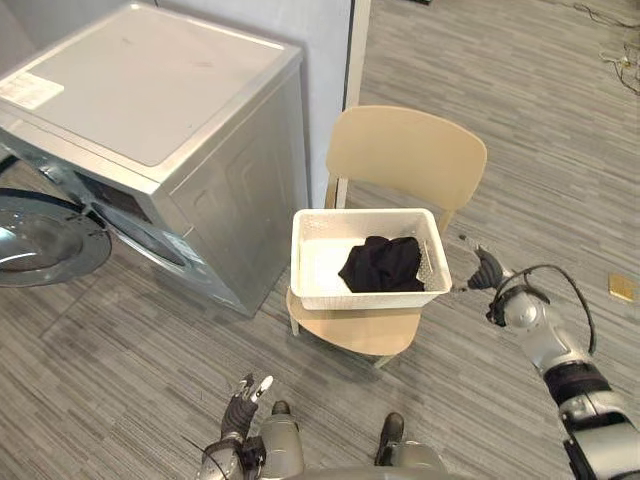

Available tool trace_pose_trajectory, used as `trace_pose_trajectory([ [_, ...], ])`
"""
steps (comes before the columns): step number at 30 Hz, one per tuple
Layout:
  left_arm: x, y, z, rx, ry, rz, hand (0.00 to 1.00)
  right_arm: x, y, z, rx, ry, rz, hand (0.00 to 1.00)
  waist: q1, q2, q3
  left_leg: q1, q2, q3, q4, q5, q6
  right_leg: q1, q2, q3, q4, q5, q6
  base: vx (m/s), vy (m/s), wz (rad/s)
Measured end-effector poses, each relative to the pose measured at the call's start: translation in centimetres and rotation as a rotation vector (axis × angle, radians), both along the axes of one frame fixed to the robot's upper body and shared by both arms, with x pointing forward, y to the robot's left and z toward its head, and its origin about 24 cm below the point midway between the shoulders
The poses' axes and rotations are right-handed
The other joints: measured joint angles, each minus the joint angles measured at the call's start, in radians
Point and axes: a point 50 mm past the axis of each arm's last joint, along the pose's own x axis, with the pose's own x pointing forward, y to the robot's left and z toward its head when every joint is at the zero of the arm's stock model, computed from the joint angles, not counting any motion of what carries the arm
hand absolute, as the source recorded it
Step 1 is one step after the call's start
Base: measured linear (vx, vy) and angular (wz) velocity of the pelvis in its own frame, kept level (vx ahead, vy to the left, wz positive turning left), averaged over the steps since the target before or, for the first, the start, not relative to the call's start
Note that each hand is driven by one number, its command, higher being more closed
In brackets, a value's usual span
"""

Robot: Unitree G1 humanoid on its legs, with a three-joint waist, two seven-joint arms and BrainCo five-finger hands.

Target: Pick up the laundry basket with both hands and put the clothes into the washing machine.

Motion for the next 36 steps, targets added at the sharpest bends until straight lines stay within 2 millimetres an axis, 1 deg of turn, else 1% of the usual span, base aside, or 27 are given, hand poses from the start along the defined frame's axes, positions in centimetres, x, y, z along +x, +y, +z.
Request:
trace_pose_trajectory([
  [1, 0.1, -0.1, 0.1, 0.010, -0.008, -0.028, 0.00, 1.4, 0.7, 1.6, -0.074, -0.033, 0.033, 0.00, 0.002, 0.002, 0.003, -0.003, -0.023, 0.009, -0.005, 0.007, 0.011, -0.002, -0.021, 0.003, -0.015, 0.016, 0.003, 0.04, 0.151, -0.05],
  [2, 0.3, 0.0, 0.2, 0.018, -0.015, -0.039, 0.00, 2.0, 1.0, 2.3, -0.108, -0.045, 0.048, 0.00, 0.004, 0.003, 0.006, -0.009, -0.027, 0.014, -0.005, 0.007, 0.011, -0.008, -0.027, 0.005, -0.017, 0.020, 0.005, 0.01, 0.172, -0.11],
  [3, 1.0, 0.0, 0.5, 0.028, -0.040, -0.053, 0.00, 2.8, 1.5, 3.5, -0.192, -0.075, 0.075, 0.00, 0.026, 0.004, 0.012, -0.026, -0.031, 0.021, -0.008, 0.010, 0.015, -0.033, -0.030, 0.015, -0.022, 0.032, 0.013, -0.02, 0.107, -0.15],
  [5, 2.1, 0.2, 1.0, 0.042, -0.076, -0.062, 0.00, 3.8, 1.6, 5.1, -0.296, -0.094, 0.097, 0.00, 0.052, 0.001, 0.028, -0.058, -0.037, 0.024, -0.023, 0.016, 0.024, -0.070, -0.034, 0.018, -0.026, 0.034, 0.014, -0.06, 0.049, -0.02],
  [6, 2.8, 0.2, 1.3, 0.047, -0.099, -0.064, 0.00, 4.4, 1.7, 6.0, -0.356, -0.100, 0.099, 0.00, 0.058, 0.002, 0.046, -0.085, -0.041, 0.020, -0.038, 0.026, 0.039, -0.094, -0.035, 0.011, -0.034, 0.040, 0.020, -0.10, 0.009, 0.20],
  [7, 3.1, 0.2, 1.5, 0.050, -0.113, -0.065, 0.00, 4.9, 1.8, 6.6, -0.398, -0.100, 0.103, 0.00, 0.059, 0.002, 0.068, -0.103, -0.045, 0.013, -0.057, 0.039, 0.043, -0.111, -0.034, 0.000, -0.045, 0.056, 0.014, -0.13, 0.009, 0.21],
  [8, 3.2, 0.1, 1.5, 0.050, -0.117, -0.070, 0.00, 5.1, 1.8, 6.8, -0.412, -0.098, 0.103, 0.00, 0.060, 0.003, 0.084, -0.108, -0.048, 0.010, -0.062, 0.045, 0.045, -0.115, -0.035, -0.006, -0.047, 0.059, 0.013, -0.13, 0.013, 0.20],
  [9, 3.6, -0.2, 1.6, 0.049, -0.126, -0.080, 0.00, 5.2, 1.2, 7.0, -0.434, -0.086, 0.089, 0.00, 0.062, 0.003, 0.117, -0.111, -0.055, 0.001, -0.075, 0.057, 0.045, -0.117, -0.040, -0.011, -0.047, 0.062, 0.013, -0.12, 0.016, 0.19],
  [11, 4.0, -0.4, 1.9, 0.054, -0.139, -0.095, 0.00, 5.0, 0.0, 6.8, -0.481, -0.049, 0.057, 0.00, 0.077, 0.000, 0.133, -0.144, -0.059, -0.003, -0.091, 0.070, 0.048, -0.151, -0.042, -0.020, -0.049, 0.073, 0.010, -0.11, 0.032, 0.15],
  [12, 4.3, -0.5, 2.2, 0.054, -0.159, -0.098, 0.00, 5.1, -0.8, 7.3, -0.509, -0.041, 0.034, 0.00, 0.080, 0.000, 0.152, -0.164, -0.063, -0.008, -0.099, 0.086, 0.049, -0.166, -0.043, -0.030, -0.057, 0.085, 0.008, -0.11, 0.052, 0.18],
  [13, 4.9, -0.6, 2.6, 0.055, -0.188, -0.099, 0.00, 5.2, -1.6, 8.1, -0.524, -0.048, 0.005, 0.00, 0.077, 0.003, 0.177, -0.174, -0.072, -0.016, -0.120, 0.110, 0.051, -0.176, -0.046, -0.036, -0.065, 0.095, 0.006, -0.09, 0.039, 0.21],
  [15, 5.6, -0.8, 3.1, 0.046, -0.218, -0.095, 0.00, 5.3, -2.4, 9.2, -0.535, -0.058, -0.029, 0.00, 0.077, 0.003, 0.199, -0.186, -0.076, -0.031, -0.144, 0.128, 0.049, -0.190, -0.046, -0.043, -0.068, 0.102, 0.003, -0.08, 0.018, 0.22],
  [16, 6.1, -1.0, 3.6, 0.043, -0.249, -0.094, 0.00, 5.2, -3.1, 10.1, -0.548, -0.071, -0.054, 0.00, 0.077, 0.005, 0.213, -0.200, -0.078, -0.042, -0.163, 0.147, 0.046, -0.203, -0.045, -0.059, -0.068, 0.106, 0.000, -0.07, 0.010, 0.26],
  [18, 6.8, -1.3, 4.0, 0.035, -0.274, -0.111, 0.00, 5.3, -3.7, 11.3, -0.557, -0.090, -0.081, 0.00, 0.075, 0.010, 0.237, -0.208, -0.079, -0.058, -0.182, 0.166, 0.045, -0.211, -0.043, -0.071, -0.068, 0.108, -0.004, -0.05, 0.005, 0.20],
  [19, 7.0, -1.4, 4.1, 0.037, -0.281, -0.121, 0.00, 5.4, -3.9, 11.6, -0.560, -0.095, -0.089, 0.00, 0.076, 0.009, 0.242, -0.213, -0.079, -0.059, -0.189, 0.173, 0.044, -0.219, -0.042, -0.072, -0.068, 0.110, -0.004, -0.04, 0.007, 0.10],
  [21, 7.4, -1.9, 4.4, 0.012, -0.302, -0.153, 0.00, 5.6, -4.1, 13.1, -0.591, -0.114, -0.107, 0.00, 0.077, 0.011, 0.249, -0.248, -0.079, -0.059, -0.205, 0.195, 0.044, -0.258, -0.040, -0.075, -0.071, 0.121, -0.008, -0.03, 0.012, 0.03],
  [23, 7.9, -2.4, 4.7, -0.019, -0.323, -0.165, 0.00, 5.6, -4.5, 13.7, -0.599, -0.123, -0.122, 0.00, 0.080, 0.013, 0.258, -0.261, -0.081, -0.059, -0.223, 0.209, 0.044, -0.275, -0.040, -0.076, -0.078, 0.130, -0.010, 0.00, 0.000, 0.00],
  [26, 8.8, -2.6, 5.4, -0.032, -0.362, -0.166, 0.00, 5.7, -4.6, 14.2, -0.630, -0.125, -0.124, 0.00, 0.080, 0.014, 0.272, -0.280, -0.081, -0.059, -0.231, 0.218, 0.043, -0.299, -0.040, -0.074, -0.078, 0.134, -0.012, -0.01, 0.001, -0.02],
  [27, 9.2, -2.7, 5.7, -0.037, -0.377, -0.166, 0.00, 5.8, -4.4, 14.6, -0.637, -0.141, -0.123, 0.00, 0.081, 0.014, 0.272, -0.291, -0.080, -0.059, -0.235, 0.222, 0.042, -0.315, -0.039, -0.070, -0.078, 0.139, -0.012, -0.01, -0.003, -0.07],
  [30, 9.9, -3.2, 6.3, -0.069, -0.410, -0.167, 0.00, 6.0, -4.0, 14.9, -0.664, -0.147, -0.109, 0.00, 0.082, 0.014, 0.272, -0.308, -0.080, -0.056, -0.252, 0.232, 0.041, -0.344, -0.038, -0.061, -0.081, 0.145, -0.015, 0.00, -0.006, -0.09],
  [32, 10.4, -3.4, 6.9, -0.092, -0.441, -0.163, 0.00, 6.1, -3.9, 15.2, -0.677, -0.151, -0.105, 0.00, 0.084, 0.013, 0.285, -0.318, -0.077, -0.056, -0.256, 0.235, 0.039, -0.354, -0.034, -0.060, -0.089, 0.152, -0.017, 0.00, -0.009, -0.05],
  [36, 11.5, -4.0, 8.1, -0.146, -0.496, -0.158, 0.00, 6.2, -3.9, 16.8, -0.668, -0.205, -0.123, 0.00, 0.092, 0.013, 0.302, -0.357, -0.068, -0.060, -0.269, 0.253, 0.037, -0.387, -0.019, -0.063, -0.112, 0.166, -0.021, 0.00, -0.003, -0.01],
])
